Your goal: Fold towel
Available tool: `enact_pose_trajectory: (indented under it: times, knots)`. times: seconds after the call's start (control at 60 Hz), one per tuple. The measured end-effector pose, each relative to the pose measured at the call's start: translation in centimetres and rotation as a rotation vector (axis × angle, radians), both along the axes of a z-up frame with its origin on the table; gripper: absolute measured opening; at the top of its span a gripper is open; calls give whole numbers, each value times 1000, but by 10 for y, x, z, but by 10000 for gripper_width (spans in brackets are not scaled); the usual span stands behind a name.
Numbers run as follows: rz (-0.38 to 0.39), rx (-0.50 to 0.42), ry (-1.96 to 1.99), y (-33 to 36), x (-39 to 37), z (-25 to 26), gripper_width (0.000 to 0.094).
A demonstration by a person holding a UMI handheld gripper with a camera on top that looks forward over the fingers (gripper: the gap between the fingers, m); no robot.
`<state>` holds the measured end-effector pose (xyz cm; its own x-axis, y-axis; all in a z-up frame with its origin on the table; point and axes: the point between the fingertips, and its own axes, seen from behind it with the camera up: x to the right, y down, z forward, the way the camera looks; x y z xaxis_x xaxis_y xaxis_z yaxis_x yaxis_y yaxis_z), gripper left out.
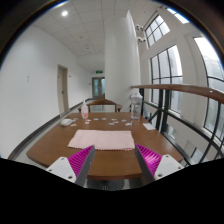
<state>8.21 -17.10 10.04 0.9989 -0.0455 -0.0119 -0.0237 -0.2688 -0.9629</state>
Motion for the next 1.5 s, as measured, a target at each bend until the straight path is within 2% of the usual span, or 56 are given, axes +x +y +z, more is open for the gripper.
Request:
enact_pose_trajectory:
  times: [0.083, 0.183, 0.383, 0.5, 0.633, 0.733, 0.75, 0.767, 0.783, 0.8, 0.817, 0.833, 0.917, 0.933, 0.95, 1.133, 1.3, 1.4, 1.5]
  knots:
    - [-20, -14, -16, 2, 5, -4, 825]
    - [15, -30, 13, 15, -13, -8, 826]
    - [188, -90, 49, 78, -101, -20, 827]
    - [268, -185, 114, 132, -161, -38, 809]
    - [244, -249, 24, 181, -179, -60, 770]
    - [263, -310, -14, 199, -190, -82, 637]
    - [271, -327, -13, 199, -192, -88, 643]
    - [279, -343, -12, 201, -195, -93, 560]
    - [288, -361, -13, 201, -197, -99, 563]
    - [295, -380, -18, 200, -198, -106, 465]
    - [308, -384, -36, 199, -198, -109, 528]
    - [314, -352, -47, 204, -198, -105, 474]
    - [367, -341, -64, 202, -207, -108, 114]
    - [370, -342, -53, 201, -208, -107, 80]
    - [360, -343, -40, 202, -208, -108, 24]
    - [303, -337, 36, 208, -202, -102, 1]
    - [203, -164, 5, 211, -142, -38, 1]
    - [101, -96, 0, 206, -76, -3, 1]
    - [4, -111, -25, 203, -7, -11, 7]
